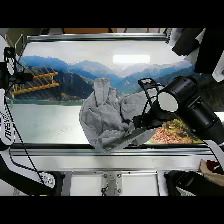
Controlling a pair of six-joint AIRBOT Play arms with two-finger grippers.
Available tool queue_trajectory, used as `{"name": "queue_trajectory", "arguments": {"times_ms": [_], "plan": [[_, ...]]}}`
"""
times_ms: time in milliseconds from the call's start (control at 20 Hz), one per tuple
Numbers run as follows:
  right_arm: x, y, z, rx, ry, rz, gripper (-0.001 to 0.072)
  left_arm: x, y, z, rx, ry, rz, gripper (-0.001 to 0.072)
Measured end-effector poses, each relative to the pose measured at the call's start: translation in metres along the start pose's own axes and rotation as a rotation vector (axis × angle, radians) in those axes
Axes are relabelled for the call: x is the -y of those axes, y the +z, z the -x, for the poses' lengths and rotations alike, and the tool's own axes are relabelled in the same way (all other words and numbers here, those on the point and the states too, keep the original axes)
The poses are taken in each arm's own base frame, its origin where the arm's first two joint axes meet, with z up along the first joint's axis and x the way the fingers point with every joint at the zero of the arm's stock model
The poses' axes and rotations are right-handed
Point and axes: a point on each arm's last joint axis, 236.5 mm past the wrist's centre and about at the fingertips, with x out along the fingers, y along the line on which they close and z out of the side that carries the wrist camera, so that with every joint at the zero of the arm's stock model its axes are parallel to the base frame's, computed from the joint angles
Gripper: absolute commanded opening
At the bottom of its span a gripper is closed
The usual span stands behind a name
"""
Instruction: Fold the clothes and pants, and hang the long-sleeved shirts on hangers.
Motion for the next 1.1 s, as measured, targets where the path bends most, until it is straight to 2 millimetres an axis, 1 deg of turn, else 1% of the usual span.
{"name": "queue_trajectory", "arguments": {"times_ms": [200,250,300,400,600,650,750,850,950,1100], "plan": [[0.000,0.000,0.000,0.000,0.000,0.000,0.0018,0.019,0.007,0.045,0.001,-0.027,-0.075,0.0014],[0.000,0.000,0.000,0.000,0.000,0.000,0.0018,0.025,0.006,0.058,-0.005,-0.041,-0.105,0.0014],[0.000,0.000,0.000,0.000,0.000,0.000,0.0018,0.036,0.003,0.073,-0.013,-0.076,-0.143,0.0014],[0.000,0.000,0.000,0.000,-0.001,0.000,0.0018,0.060,-0.004,0.105,-0.028,-0.175,-0.243,0.0014],[0.000,0.000,0.000,0.000,0.000,0.000,0.0018,0.119,-0.027,0.179,-0.004,-0.476,-0.470,0.0014],[0.000,0.000,0.000,0.000,0.000,0.000,0.0019,0.130,-0.034,0.196,0.000,-0.543,-0.513,0.0014],[0.000,0.000,0.000,0.000,0.000,0.000,0.0018,0.141,-0.049,0.221,-0.014,-0.631,-0.576,0.0014],[0.000,0.000,0.000,0.000,0.000,0.000,0.0018,0.149,-0.060,0.238,-0.022,-0.694,-0.620,0.0014],[0.000,0.000,0.000,0.000,0.000,0.000,0.0018,0.153,-0.067,0.246,-0.025,-0.732,-0.665,0.0013],[0.000,0.000,0.000,-0.001,0.000,0.000,0.0018,0.155,-0.084,0.256,-0.023,-0.795,-0.832,0.0013]]}}
